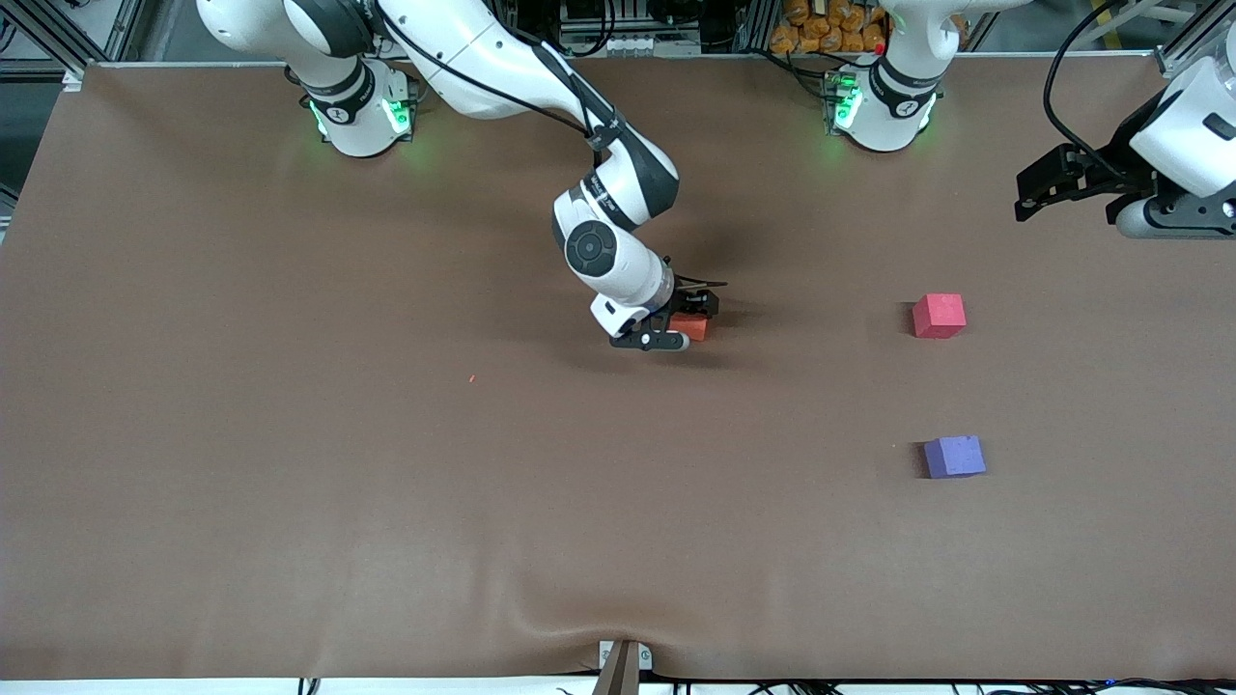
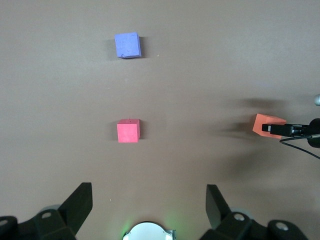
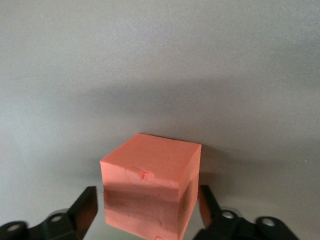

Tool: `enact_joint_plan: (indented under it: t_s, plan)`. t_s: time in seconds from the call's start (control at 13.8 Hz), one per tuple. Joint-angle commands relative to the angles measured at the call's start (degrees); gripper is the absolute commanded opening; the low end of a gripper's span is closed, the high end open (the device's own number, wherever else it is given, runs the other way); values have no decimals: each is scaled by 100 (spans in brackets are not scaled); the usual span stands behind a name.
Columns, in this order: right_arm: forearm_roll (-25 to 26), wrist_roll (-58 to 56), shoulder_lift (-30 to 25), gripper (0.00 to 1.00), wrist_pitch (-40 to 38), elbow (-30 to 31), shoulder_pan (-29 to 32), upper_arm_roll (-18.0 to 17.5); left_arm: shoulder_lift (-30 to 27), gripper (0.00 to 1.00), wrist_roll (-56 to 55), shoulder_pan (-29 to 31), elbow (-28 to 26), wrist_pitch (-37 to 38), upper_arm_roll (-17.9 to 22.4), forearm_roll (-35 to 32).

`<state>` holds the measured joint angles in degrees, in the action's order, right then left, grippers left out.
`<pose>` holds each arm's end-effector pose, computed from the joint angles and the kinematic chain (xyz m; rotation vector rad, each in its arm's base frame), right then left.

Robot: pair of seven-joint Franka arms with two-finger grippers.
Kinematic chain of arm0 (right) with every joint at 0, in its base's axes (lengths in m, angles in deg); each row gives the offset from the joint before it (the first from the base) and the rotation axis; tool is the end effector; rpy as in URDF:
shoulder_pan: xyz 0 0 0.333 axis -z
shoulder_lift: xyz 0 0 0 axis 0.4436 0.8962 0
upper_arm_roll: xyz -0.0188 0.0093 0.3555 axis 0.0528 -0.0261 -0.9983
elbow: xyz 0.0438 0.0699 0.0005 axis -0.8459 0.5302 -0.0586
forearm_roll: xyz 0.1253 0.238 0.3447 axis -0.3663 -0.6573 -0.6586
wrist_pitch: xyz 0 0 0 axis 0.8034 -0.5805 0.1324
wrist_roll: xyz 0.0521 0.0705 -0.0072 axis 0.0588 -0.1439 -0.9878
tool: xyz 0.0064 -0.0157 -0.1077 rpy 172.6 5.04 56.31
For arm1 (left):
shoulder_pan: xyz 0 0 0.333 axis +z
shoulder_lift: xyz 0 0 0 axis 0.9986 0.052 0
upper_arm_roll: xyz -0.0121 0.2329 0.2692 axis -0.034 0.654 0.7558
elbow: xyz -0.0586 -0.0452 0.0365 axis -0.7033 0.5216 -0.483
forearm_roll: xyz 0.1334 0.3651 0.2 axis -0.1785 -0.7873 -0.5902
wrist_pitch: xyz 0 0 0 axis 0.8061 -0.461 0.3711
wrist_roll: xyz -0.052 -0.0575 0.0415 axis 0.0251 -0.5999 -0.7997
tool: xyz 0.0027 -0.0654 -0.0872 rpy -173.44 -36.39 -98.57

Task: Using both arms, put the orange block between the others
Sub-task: 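Set down the orange cube while the left gripper reaches toward it, then grasp the orange cube with the left gripper while the right gripper withdraws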

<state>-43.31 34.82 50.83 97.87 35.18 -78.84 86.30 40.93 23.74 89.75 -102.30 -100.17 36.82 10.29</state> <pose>0.5046 0.6193 0.1968 -2.6976 0.2029 0.2108 0.5757 -0.0826 0.6924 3.1324 -0.0675 -0.1348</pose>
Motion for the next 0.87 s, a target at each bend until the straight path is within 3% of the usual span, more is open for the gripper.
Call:
enact_joint_plan:
  t_s: [0.0, 0.22, 0.36, 0.58, 0.8]
  plan:
    - [-95, -29, 72, 100, -10, -197, -32, 78, 191, 100, 70, -114, 46, 47, -2, 111]
    - [-59, -222, -173, 100, -97, -188, 179, 87, 428, 100, -61, -482, 72, 3, -2, 102]
    - [176, -205, -621, 100, -647, -127, 407, 104, 700, 100, -61, -877, 46, -163, -2, 76]
    - [1413, -187, -1577, 100, -2271, -153, 1048, 96, 895, 100, -105, -1353, -339, -786, 7, 67]
    - [2084, -205, -2483, 100, -3714, -162, 1742, 61, 1026, 100, -788, -2002, -876, -1577, -2, 67]
